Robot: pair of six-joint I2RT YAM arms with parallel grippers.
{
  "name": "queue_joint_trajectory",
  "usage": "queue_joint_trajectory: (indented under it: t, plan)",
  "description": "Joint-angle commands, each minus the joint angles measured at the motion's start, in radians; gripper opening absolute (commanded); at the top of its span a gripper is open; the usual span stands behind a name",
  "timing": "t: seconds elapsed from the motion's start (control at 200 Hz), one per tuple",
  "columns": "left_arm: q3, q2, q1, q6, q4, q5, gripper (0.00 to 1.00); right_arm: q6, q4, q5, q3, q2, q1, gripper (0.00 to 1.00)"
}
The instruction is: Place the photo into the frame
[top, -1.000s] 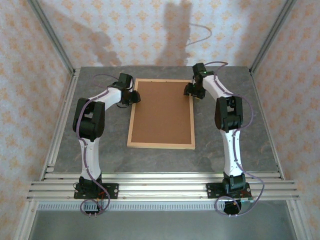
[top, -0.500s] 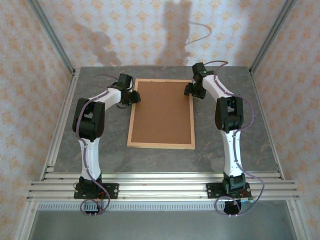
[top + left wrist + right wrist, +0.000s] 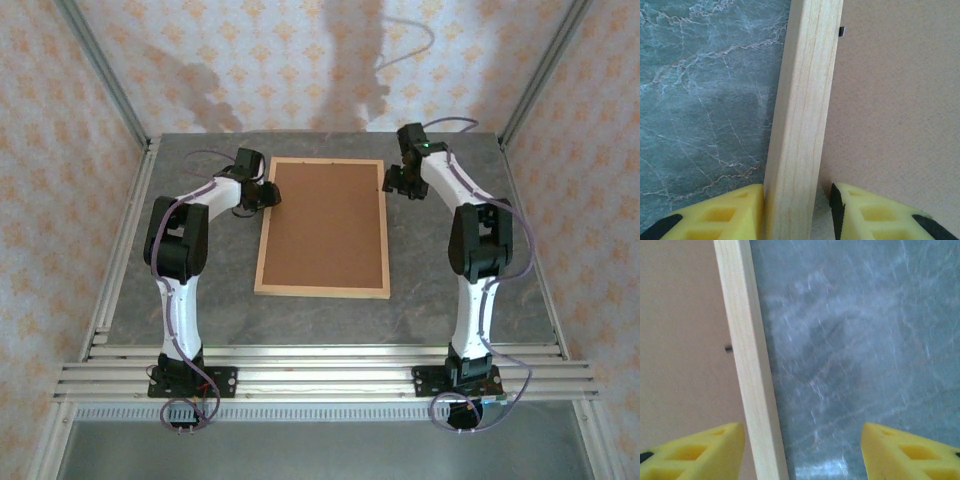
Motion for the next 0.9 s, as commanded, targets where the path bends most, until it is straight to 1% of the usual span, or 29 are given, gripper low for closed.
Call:
queue_joint_trajectory:
  t: [0.0, 0.165, 0.325, 0.485, 0.576, 0.731, 0.891]
  plan:
    - [-0.038, 0.01, 0.002, -0.011, -0.055, -0.008, 0.39, 0.032, 0.028, -0.006, -0.119, -0.092, 0.003, 0.63]
    - [-0.038, 0.011, 0.004, -0.016, -0.052, -0.003, 0.39, 0.044, 0.068, -0.048, -0.273, -0.176, 0.027, 0.63]
    - [-0.039, 0.011, 0.002, -0.016, -0.053, -0.004, 0.39, 0.049, 0.08, -0.069, -0.354, -0.202, 0.054, 0.63]
    - [-0.04, 0.011, 0.003, -0.019, -0.054, -0.002, 0.39, 0.054, 0.096, -0.085, -0.383, -0.196, 0.074, 0.63]
    - [-0.04, 0.011, 0.002, -0.018, -0.057, 0.0, 0.39, 0.058, 0.103, -0.069, -0.387, -0.183, 0.08, 0.63]
    - [-0.039, 0.01, 0.002, -0.017, -0.061, 0.003, 0.39, 0.065, 0.112, -0.007, -0.386, -0.182, 0.081, 0.63]
    - [-0.04, 0.012, 0.002, -0.022, -0.059, 0.005, 0.39, 0.062, 0.119, -0.021, -0.379, -0.16, 0.081, 0.63]
